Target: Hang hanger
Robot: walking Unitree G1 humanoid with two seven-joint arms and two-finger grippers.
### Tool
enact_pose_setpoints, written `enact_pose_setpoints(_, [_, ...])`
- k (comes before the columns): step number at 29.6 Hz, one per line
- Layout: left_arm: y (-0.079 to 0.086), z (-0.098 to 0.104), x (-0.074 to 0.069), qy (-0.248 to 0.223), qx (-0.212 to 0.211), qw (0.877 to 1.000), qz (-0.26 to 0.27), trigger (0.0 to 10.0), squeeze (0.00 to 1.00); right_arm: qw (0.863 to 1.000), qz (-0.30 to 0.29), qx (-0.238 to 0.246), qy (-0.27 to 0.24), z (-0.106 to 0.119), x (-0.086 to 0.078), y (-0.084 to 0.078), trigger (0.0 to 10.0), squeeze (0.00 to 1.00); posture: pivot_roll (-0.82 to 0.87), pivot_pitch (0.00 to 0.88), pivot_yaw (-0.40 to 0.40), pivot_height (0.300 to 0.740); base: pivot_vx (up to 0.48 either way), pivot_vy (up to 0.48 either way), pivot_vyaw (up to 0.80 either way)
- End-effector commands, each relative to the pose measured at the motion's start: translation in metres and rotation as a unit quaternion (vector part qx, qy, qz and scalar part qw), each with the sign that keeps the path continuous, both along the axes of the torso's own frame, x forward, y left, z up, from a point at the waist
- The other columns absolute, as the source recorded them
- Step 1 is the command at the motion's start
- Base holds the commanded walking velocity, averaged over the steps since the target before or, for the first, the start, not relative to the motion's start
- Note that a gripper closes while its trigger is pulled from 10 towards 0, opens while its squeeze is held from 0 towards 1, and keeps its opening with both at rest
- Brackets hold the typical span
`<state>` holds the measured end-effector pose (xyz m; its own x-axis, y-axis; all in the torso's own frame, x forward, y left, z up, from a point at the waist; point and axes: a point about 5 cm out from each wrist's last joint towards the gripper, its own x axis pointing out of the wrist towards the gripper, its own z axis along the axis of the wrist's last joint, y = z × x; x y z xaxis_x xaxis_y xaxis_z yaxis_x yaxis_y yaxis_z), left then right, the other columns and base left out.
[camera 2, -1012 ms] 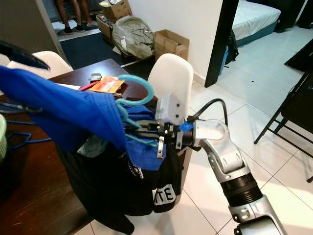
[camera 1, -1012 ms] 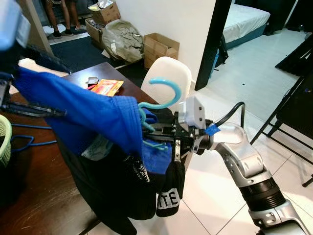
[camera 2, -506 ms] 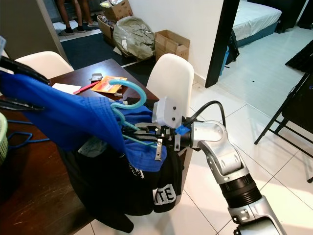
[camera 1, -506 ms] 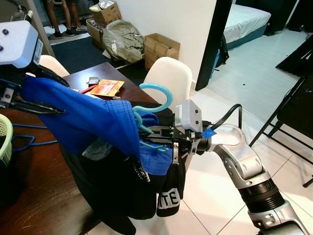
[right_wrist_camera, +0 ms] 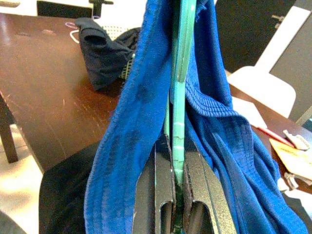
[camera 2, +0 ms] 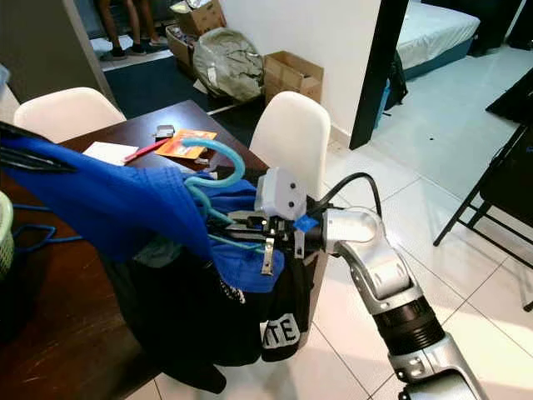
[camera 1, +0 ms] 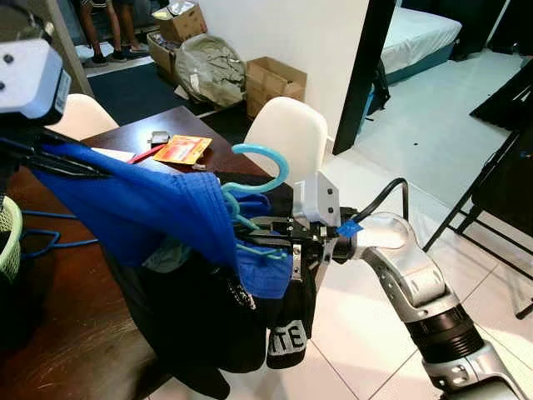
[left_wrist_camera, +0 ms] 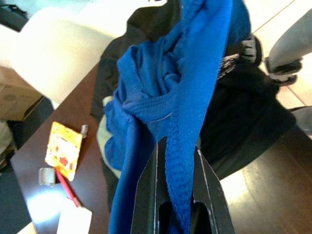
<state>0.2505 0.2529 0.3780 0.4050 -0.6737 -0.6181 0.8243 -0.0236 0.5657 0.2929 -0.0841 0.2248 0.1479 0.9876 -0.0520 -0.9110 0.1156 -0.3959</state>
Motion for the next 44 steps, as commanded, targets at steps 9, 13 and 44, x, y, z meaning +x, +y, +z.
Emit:
enact_pose_setpoints(9, [-0.02, -0.026, -0.004, 0.059, -0.034, 0.996, -0.054, 0.0, 0.0, 0.999, 0.01, 0.025, -0.022, 0.013, -0.002, 0.007, 10.0, 0.0, 0.09, 0.061, 0.017, 0.74, 0.0, 0.0, 0.0])
enact_pose_setpoints(13, [-0.024, -0.032, -0.006, 0.068, -0.044, 0.995, -0.059, 0.0, 0.0, 0.999, 0.008, 0.032, -0.015, 0.015, 0.0, 0.008, 10.0, 0.0, 0.09, 0.063, 0.015, 0.74, 0.0, 0.0, 0.0])
enact_pose_setpoints(44, [0.033, 0.014, -0.003, -0.093, -0.109, 0.985, 0.098, 0.0, 0.0, 0.978, -0.153, 0.132, 0.055, 0.019, 0.029, -0.105, 10.0, 1.0, 0.09, 0.053, 0.001, 0.74, 0.0, 0.0, 0.0])
